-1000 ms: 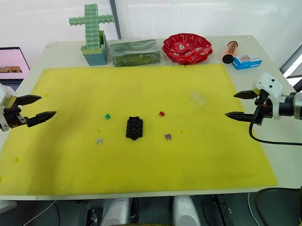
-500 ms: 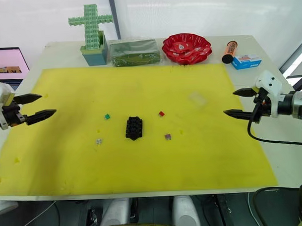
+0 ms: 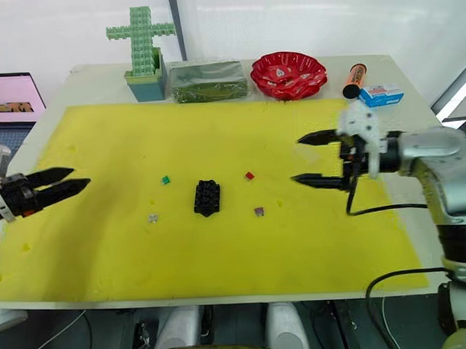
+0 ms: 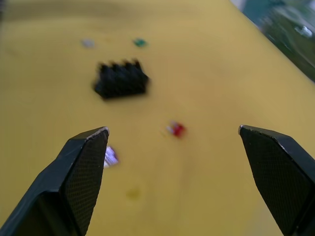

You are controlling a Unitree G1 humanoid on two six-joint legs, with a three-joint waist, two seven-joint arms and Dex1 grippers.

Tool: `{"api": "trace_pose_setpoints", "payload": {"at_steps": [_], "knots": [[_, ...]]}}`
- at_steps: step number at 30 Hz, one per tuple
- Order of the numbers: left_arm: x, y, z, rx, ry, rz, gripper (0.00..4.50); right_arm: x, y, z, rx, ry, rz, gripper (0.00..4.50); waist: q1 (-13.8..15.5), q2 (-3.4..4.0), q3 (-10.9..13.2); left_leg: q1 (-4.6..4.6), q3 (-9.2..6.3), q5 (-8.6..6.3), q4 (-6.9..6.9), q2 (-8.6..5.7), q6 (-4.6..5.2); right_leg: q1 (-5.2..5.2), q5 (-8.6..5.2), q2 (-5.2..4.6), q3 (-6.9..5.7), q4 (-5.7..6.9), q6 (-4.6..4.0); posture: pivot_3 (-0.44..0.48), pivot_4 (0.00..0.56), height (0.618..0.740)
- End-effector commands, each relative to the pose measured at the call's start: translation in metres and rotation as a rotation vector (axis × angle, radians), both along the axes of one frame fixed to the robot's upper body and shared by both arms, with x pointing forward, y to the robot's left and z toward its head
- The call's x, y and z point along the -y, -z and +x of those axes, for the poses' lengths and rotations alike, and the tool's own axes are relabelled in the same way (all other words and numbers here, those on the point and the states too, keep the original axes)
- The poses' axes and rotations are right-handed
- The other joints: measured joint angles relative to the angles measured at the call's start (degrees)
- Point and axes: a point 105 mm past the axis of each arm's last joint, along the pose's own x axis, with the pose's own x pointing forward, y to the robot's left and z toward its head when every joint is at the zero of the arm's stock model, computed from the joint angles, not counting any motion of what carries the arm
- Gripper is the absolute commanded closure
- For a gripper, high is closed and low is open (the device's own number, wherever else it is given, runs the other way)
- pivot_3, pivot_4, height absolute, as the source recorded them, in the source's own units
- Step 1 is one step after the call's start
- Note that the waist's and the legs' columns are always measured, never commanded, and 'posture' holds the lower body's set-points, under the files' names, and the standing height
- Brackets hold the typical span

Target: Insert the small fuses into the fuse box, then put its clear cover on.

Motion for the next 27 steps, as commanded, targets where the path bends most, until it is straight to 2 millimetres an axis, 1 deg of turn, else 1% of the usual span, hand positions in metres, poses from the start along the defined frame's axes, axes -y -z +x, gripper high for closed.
{"api": "trace_pose_setpoints", "payload": {"at_steps": [1,2,4,5,8,9,11,13,15,17,20,27], "knots": [[0.007,-0.014,-0.01,0.021,-0.022,-0.108,0.0,-0.029,-0.011,-0.017,0.052,-0.114,0.0,0.01,0.1,-0.01,0.0,0.0,0.0,0.0,0.01,0.0,0.0,0.0,0.0,0.0,0.0,0.0,0.0,0.0,0.15,0.74],[0.013,-0.007,-0.015,-0.023,-0.041,-0.206,0.0,-0.041,-0.01,-0.024,0.053,-0.164,0.002,0.01,0.2,-0.02,0.0,-0.02,-0.02,0.0,0.02,-0.02,0.0,0.01,0.0,-0.01,-0.01,-0.01,0.0,0.0,0.15,0.74],[0.023,0.004,-0.026,-0.099,-0.047,-0.313,0.0,-0.056,-0.009,-0.032,0.05,-0.226,0.007,0.01,0.1,-0.04,0.0,0.01,-0.05,0.0,0.07,-0.03,0.0,0.09,0.0,-0.05,0.0,-0.03,0.0,0.0,0.15,0.74],[0.027,0.007,-0.03,-0.124,-0.043,-0.329,0.0,-0.059,-0.009,-0.033,0.047,-0.236,0.011,0.01,0.1,-0.13,0.0,0.04,-0.09,0.0,0.08,-0.04,0.0,0.12,0.0,-0.06,-0.01,-0.02,0.0,0.0,0.15,0.74],[0.053,0.025,-0.05,-0.253,0.0,-0.532,0.0,-0.069,-0.007,-0.031,0.052,-0.244,0.019,0.01,0.1,-0.19,-0.1,0.05,-0.18,0.0,0.1,-0.04,0.0,0.16,0.0,-0.05,-0.04,-0.02,0.0,0.0,0.15,0.74],[0.058,0.027,-0.055,-0.282,0.007,-0.589,0.0,-0.07,-0.006,-0.032,0.05,-0.247,0.02,0.01,0.1,-0.19,-0.1,0.07,-0.17,0.0,0.11,-0.04,0.0,0.2,0.0,-0.07,-0.03,-0.02,0.0,0.0,0.15,0.74],[0.064,0.03,-0.059,-0.319,-0.005,-0.654,0.0,-0.071,-0.004,-0.033,0.047,-0.252,0.018,0.01,0.3,-0.29,-0.1,0.16,-0.32,0.0,0.11,-0.03,0.0,0.29,-0.01,-0.13,-0.02,-0.02,-0.01,0.0,0.15,0.74],[0.064,0.032,-0.056,-0.374,-0.04,-0.786,0.0,-0.071,-0.004,-0.032,0.047,-0.248,0.023,0.01,0.5,-0.29,-0.1,0.18,-0.38,-0.01,0.12,-0.03,0.0,0.32,-0.02,-0.12,-0.05,-0.01,-0.04,0.0,0.15,0.74],[0.063,0.043,-0.053,-0.458,-0.078,-0.84,0.0,-0.072,-0.004,-0.031,0.045,-0.24,0.033,0.01,0.9,-0.27,-0.1,0.43,-0.4,-0.01,0.1,-0.04,0.0,0.49,-0.12,-0.2,-0.01,-0.01,-0.24,0.0,0.15,0.74],[0.067,0.048,-0.05,-0.486,-0.079,-0.855,0.0,-0.073,-0.005,-0.03,0.04,-0.234,0.048,0.01,1.1,-0.26,-0.1,0.57,-0.35,-0.01,0.07,-0.06,0.0,0.59,-0.26,-0.23,0.01,-0.03,-0.49,0.0,0.15,0.74],[0.071,0.05,-0.046,-0.492,-0.073,-0.876,0.0,-0.073,-0.006,-0.031,0.041,-0.231,0.05,0.01,1.4,-0.28,-0.1,0.54,-0.19,-0.01,0.07,-0.17,0.0,0.57,-0.28,-0.23,0.02,-0.04,-0.52,0.0,0.15,0.74],[0.08,0.064,-0.041,-0.56,-0.085,-0.895,0.0,-0.073,-0.009,-0.032,0.041,-0.207,0.067,0.01,1.4,-0.28,-0.1,0.54,-0.08,-0.01,0.06,-0.18,0.0,0.57,-0.28,-0.2,0.02,-0.06,-0.53,0.0,0.15,0.74]]}}
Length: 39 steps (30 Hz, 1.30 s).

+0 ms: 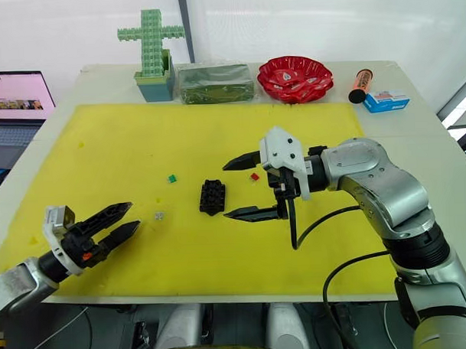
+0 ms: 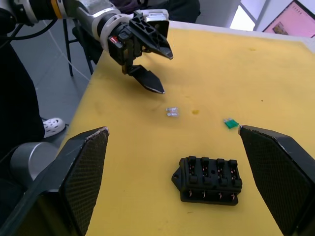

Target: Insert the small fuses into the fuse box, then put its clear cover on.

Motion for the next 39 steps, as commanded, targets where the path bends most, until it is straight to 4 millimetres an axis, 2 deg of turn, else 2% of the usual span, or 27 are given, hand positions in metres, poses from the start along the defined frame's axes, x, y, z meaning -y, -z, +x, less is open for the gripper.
{"api": "trace_pose_setpoints", "payload": {"at_steps": [1,12,19,27,35,39], "knots": [[0.006,0.002,0.001,-0.013,0.024,-0.023,0.0,-0.002,-0.011,-0.007,0.04,-0.012,0.027,0.01,0.0,0.0,0.0,0.0,-0.01,0.0,0.0,0.0,0.0,0.0,0.0,0.01,0.0,0.0,0.0,0.0,0.15,0.74],[0.022,0.007,0.007,-0.049,0.105,-0.018,0.0,-0.004,-0.013,-0.013,0.015,0.025,0.063,0.01,0.2,0.01,0.0,0.0,-0.02,0.0,-0.01,-0.02,0.0,0.03,-0.01,-0.03,-0.01,-0.06,-0.02,0.0,0.15,0.74],[0.021,0.013,0.009,-0.101,0.15,0.03,0.0,-0.005,-0.015,-0.012,0.02,0.044,0.071,0.01,0.1,0.02,0.0,0.0,-0.03,0.0,-0.06,-0.02,-0.01,0.0,-0.04,-0.08,-0.02,-0.1,-0.06,0.0,0.15,0.74],[0.015,0.02,0.019,-0.122,0.097,0.051,0.0,-0.003,-0.017,-0.011,0.023,0.067,0.078,0.01,0.2,0.06,0.0,0.0,-0.08,-0.01,-0.12,-0.04,-0.01,-0.04,-0.05,-0.24,-0.03,-0.15,-0.08,0.0,0.15,0.74],[0.024,0.026,0.03,-0.107,0.102,0.049,0.0,-0.004,-0.019,-0.01,0.018,0.072,0.088,0.01,0.6,0.4,-0.1,0.02,-0.1,-0.01,-0.12,-0.08,-0.02,-0.07,-0.04,-0.39,-0.15,-0.47,-0.08,0.0,0.15,0.74],[0.032,0.029,0.035,-0.103,0.125,0.039,0.0,-0.004,-0.019,-0.009,0.015,0.074,0.092,0.01,1.7,0.51,-0.2,0.02,-0.1,-0.01,-0.11,-0.1,-0.02,-0.03,0.01,-0.41,-0.16,-0.62,-0.16,0.0,0.15,0.74]]}}
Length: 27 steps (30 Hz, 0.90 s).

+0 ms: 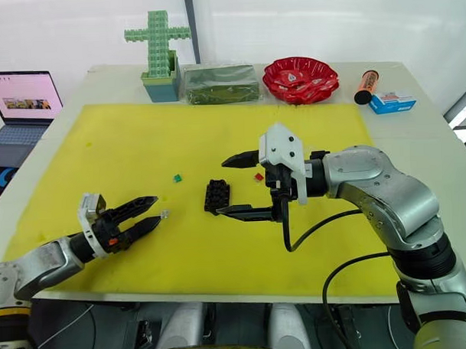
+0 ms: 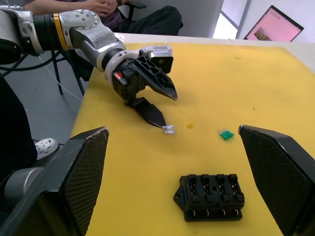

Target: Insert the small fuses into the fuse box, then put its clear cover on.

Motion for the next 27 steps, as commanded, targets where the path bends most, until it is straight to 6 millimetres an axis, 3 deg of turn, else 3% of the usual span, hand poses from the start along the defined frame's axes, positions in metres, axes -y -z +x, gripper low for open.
{"api": "trace_pose_setpoints", "payload": {"at_steps": [1,15,23,27], "knots": [[0.004,0.017,0.004,-0.053,-0.006,0.028,0.0,-0.001,-0.013,-0.003,0.05,-0.008,0.024,0.01,0.4,0.04,0.0,-0.01,0.0,0.0,0.0,-0.01,0.0,0.01,0.01,-0.01,0.0,-0.03,-0.01,0.0,0.15,0.74],[0.009,0.035,0.013,-0.071,-0.003,0.11,0.0,-0.003,-0.014,-0.002,0.042,-0.006,0.033,0.01,0.5,0.32,-0.2,-0.03,0.0,-0.01,0.0,-0.08,-0.02,0.07,0.02,-0.26,-0.04,-0.19,-0.03,0.0,0.15,0.74],[0.01,0.039,0.009,-0.067,0.024,0.139,0.0,-0.003,-0.014,-0.001,0.041,-0.004,0.032,0.01,0.5,0.34,-0.2,-0.06,0.0,-0.1,-0.01,-0.11,-0.17,0.09,0.02,-0.33,-0.1,-0.27,-0.03,0.0,0.15,0.74],[0.007,0.045,0.009,-0.082,0.016,0.17,1.01,-0.003,-0.014,-0.001,0.04,-0.004,0.034,0.0,0.3,0.36,-0.2,-0.06,-0.01,-0.11,-0.05,-0.11,-0.19,0.08,0.02,-0.33,-0.1,-0.31,-0.03,0.0,0.15,0.74]]}}
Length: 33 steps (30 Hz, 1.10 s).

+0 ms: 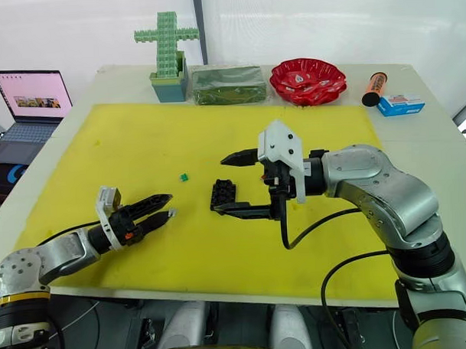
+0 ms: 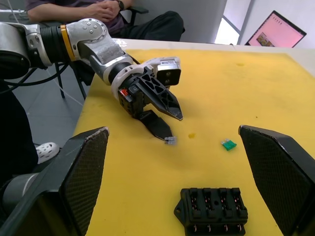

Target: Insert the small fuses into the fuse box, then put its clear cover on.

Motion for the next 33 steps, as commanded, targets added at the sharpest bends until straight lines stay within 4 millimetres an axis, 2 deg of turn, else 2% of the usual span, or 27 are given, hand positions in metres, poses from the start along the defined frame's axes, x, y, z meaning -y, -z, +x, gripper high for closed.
{"api": "trace_pose_setpoints", "payload": {"at_steps": [1,8,10,20,23,27,28,30,31,33], "knots": [[-0.006,0.033,-0.002,-0.113,-0.039,0.099,1.4,-0.002,-0.012,-0.002,0.044,-0.013,0.025,0.0,-0.1,0.0,0.0,0.0,0.0,0.0,-0.01,0.0,0.0,-0.01,0.0,0.0,0.0,0.0,0.0,0.0,0.15,0.74],[-0.018,0.047,0.002,-0.149,-0.093,0.195,4.0,-0.002,-0.012,-0.001,0.042,-0.012,0.029,0.0,-0.1,0.19,-0.1,0.0,-0.01,-0.01,-0.16,0.03,-0.01,-0.07,0.0,0.02,-0.01,-0.07,0.01,0.0,0.15,0.74],[-0.02,0.048,0.002,-0.155,-0.095,0.207,4.46,-0.002,-0.012,-0.001,0.042,-0.013,0.029,0.0,-0.1,0.55,-0.3,0.02,-0.06,-0.01,-0.17,0.03,-0.02,-0.07,0.0,0.02,-0.04,-0.07,0.01,0.0,0.15,0.74],[-0.02,0.041,-0.002,-0.133,-0.083,0.172,4.46,-0.001,-0.011,0.001,0.041,-0.008,0.033,0.0,-0.5,0.93,-0.5,0.1,-0.16,-0.01,-0.33,0.14,-0.02,-0.15,-0.09,0.31,-0.44,-0.07,0.16,0.0,0.15,0.74],[-0.018,0.018,0.0,-0.023,-0.076,0.107,4.46,0.0,-0.012,0.002,0.021,0.004,0.047,0.0,-0.7,0.78,-0.4,0.09,-0.18,-0.02,-0.4,0.15,-0.03,-0.22,-0.08,0.32,-0.45,-0.07,0.16,0.0,0.15,0.74],[-0.01,-0.025,0.001,0.241,-0.031,0.109,4.46,0.006,-0.013,0.005,-0.03,0.022,0.066,0.0,-1.0,0.23,0.0,-0.13,-0.23,-0.01,-0.44,0.18,-0.02,-0.42,0.01,0.28,-0.44,-0.07,0.01,0.0,0.15,0.74],[-0.004,-0.044,-0.003,0.346,0.011,0.115,4.46,0.01,-0.016,0.008,-0.06,0.034,0.082,0.0,-1.0,0.13,0.1,-0.36,-0.24,-0.01,-0.38,0.18,-0.01,-0.57,0.02,0.27,-0.44,-0.07,-0.01,0.0,0.15,0.74],[0.008,-0.069,-0.01,0.509,0.075,0.137,4.46,0.015,-0.019,0.012,-0.096,0.045,0.098,0.0,-1.0,-0.22,0.3,-0.98,-0.31,0.1,-0.2,0.22,0.08,-1.09,0.15,0.27,-0.45,-0.07,-0.24,0.0,0.15,0.74],[0.014,-0.081,-0.011,0.615,0.087,0.151,4.46,0.018,-0.021,0.014,-0.11,0.046,0.103,0.0,-1.0,-0.3,0.3,-1.16,-0.3,0.14,-0.18,0.22,0.04,-1.16,0.2,0.25,-0.43,-0.09,-0.32,0.0,0.15,0.74],[0.026,-0.102,-0.006,0.708,0.108,0.122,4.46,0.02,-0.025,0.016,-0.149,0.037,0.114,0.0,-0.9,-0.27,0.3,-1.41,-0.18,0.16,-0.17,0.16,0.06,-1.18,0.25,0.11,-0.37,-0.21,-0.4,0.0,0.15,0.74]]}}
